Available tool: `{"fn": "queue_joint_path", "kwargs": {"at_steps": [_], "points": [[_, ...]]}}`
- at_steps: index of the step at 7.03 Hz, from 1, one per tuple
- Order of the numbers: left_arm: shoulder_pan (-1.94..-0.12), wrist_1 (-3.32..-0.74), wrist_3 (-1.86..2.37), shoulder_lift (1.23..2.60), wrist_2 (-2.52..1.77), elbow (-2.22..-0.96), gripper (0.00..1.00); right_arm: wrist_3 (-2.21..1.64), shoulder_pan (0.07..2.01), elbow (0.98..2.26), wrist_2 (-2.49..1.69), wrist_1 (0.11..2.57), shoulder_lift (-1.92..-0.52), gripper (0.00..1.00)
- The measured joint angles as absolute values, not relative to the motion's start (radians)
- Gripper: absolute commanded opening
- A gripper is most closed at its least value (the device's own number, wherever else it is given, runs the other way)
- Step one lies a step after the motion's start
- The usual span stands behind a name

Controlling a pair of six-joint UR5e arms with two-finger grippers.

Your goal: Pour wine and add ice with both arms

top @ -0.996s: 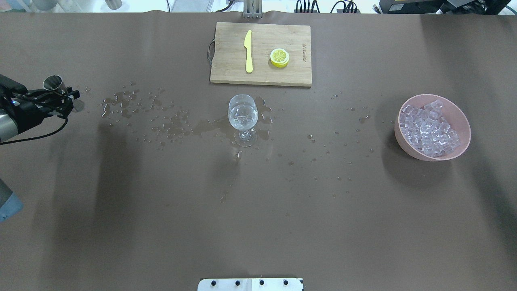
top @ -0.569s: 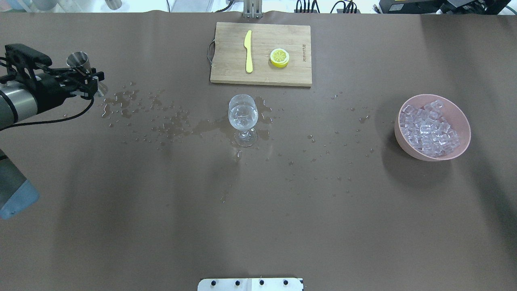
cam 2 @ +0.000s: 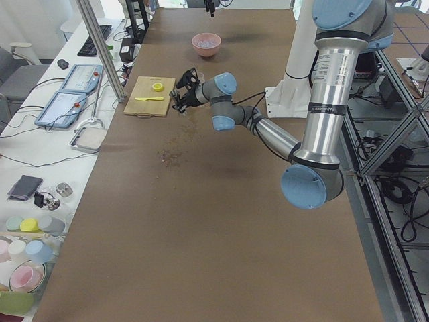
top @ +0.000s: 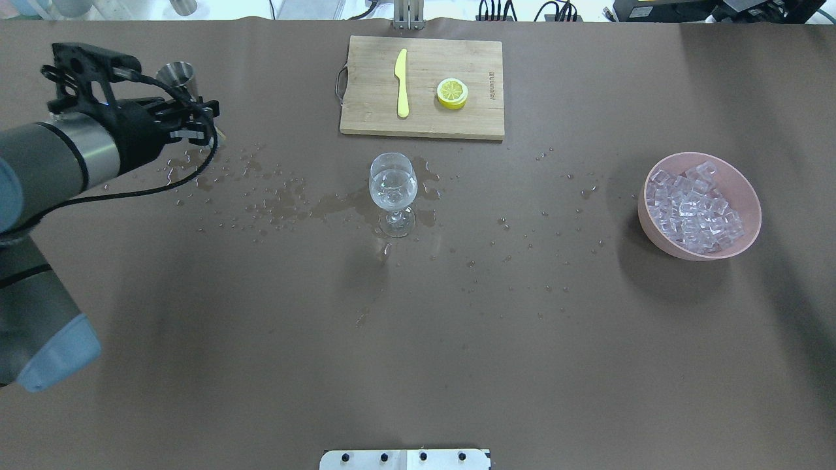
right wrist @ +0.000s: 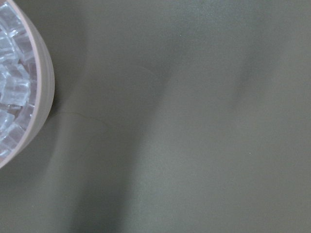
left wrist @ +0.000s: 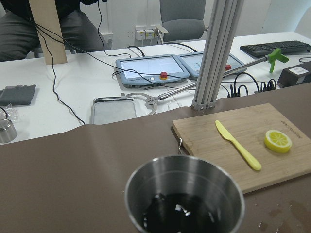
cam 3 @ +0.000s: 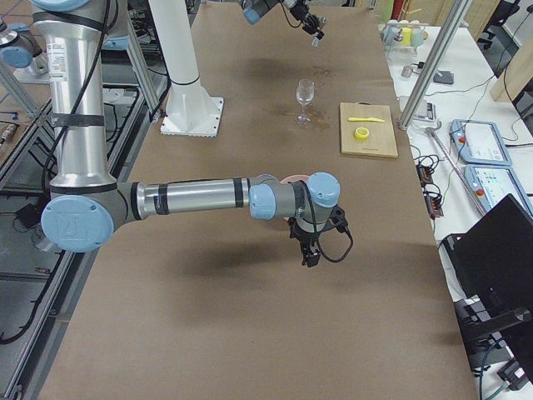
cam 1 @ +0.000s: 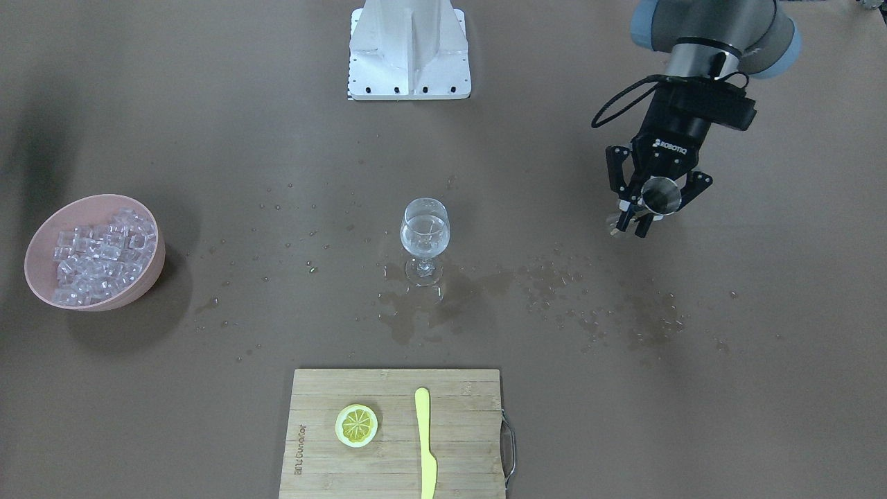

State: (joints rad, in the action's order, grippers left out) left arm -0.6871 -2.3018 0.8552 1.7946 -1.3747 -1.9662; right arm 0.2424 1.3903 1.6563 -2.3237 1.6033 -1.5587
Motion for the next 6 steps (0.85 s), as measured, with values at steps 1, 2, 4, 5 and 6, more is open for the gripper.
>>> {"fn": "queue_joint_path", "kwargs": {"at_steps": [1, 2, 4, 5, 6], "points": [[-0.630, -2.219, 0.792, 1.855, -1.287, -1.967, 0.00, 0.242, 1.390, 1.651, -2.323, 1.604, -1.555, 1.00], [-0.595, -2.146, 0.677, 1.910, -1.235, -1.964, 0.00, 0.242, 1.390, 1.643, -2.324, 1.603, -1.551, 1.00], [-0.553, -2.008, 0.563, 2.017, -1.196, -1.941, 0.00, 0.242, 1.390, 1.636, -2.324, 1.603, -1.547, 1.00], [-0.539, -1.903, 0.529, 2.091, -1.188, -1.923, 0.00, 0.242, 1.390, 1.634, -2.324, 1.603, -1.547, 1.00], [-0.519, -1.816, 0.464, 2.141, -1.156, -1.913, 0.00, 0.242, 1.390, 1.632, -2.324, 1.603, -1.546, 1.00]]}}
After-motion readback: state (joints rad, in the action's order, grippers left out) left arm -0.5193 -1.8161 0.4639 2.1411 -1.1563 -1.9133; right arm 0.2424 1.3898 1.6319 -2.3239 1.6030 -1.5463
